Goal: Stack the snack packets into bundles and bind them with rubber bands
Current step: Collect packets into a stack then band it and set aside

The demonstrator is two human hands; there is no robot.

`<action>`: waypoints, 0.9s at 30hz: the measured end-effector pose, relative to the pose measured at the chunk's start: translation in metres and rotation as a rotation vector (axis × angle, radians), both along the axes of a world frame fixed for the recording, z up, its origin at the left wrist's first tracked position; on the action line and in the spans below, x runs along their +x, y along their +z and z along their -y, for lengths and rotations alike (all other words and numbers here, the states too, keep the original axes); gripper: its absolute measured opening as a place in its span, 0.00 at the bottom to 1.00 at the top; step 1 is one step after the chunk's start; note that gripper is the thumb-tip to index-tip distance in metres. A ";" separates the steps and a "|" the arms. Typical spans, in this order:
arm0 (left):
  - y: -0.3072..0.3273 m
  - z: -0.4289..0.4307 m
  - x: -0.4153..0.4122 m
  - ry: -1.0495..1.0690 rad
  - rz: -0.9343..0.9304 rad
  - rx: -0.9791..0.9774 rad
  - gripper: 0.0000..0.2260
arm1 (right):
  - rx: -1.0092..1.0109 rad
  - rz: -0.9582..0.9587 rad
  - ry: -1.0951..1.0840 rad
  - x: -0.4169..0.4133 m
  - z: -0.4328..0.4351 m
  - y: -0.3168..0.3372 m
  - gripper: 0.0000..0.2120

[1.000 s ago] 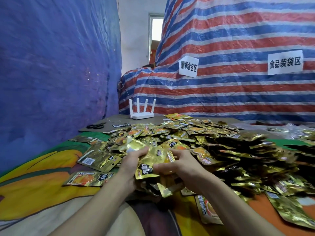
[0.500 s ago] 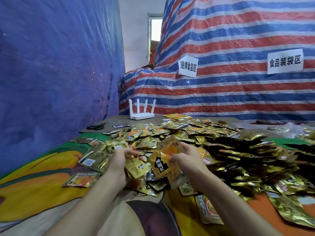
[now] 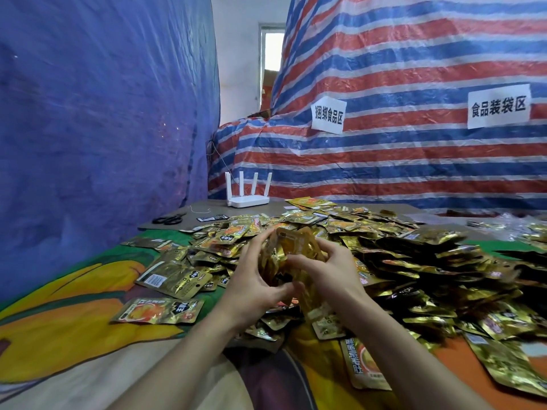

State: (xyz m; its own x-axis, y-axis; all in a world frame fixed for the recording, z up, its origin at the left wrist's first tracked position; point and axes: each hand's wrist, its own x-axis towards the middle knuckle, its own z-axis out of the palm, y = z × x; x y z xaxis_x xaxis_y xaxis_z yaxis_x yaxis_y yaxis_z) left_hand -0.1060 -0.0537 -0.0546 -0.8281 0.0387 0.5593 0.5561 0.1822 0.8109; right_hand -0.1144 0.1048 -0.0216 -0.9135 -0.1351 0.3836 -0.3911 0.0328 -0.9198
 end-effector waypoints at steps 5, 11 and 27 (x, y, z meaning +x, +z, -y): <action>-0.001 0.001 -0.001 0.078 0.047 0.036 0.28 | -0.052 -0.006 0.121 0.005 0.004 0.002 0.06; -0.001 -0.005 0.002 0.116 0.098 0.206 0.15 | -0.146 0.026 0.186 0.011 0.026 -0.010 0.10; 0.003 -0.017 0.002 0.114 0.072 0.528 0.46 | -0.145 -0.016 0.116 0.017 0.040 -0.021 0.06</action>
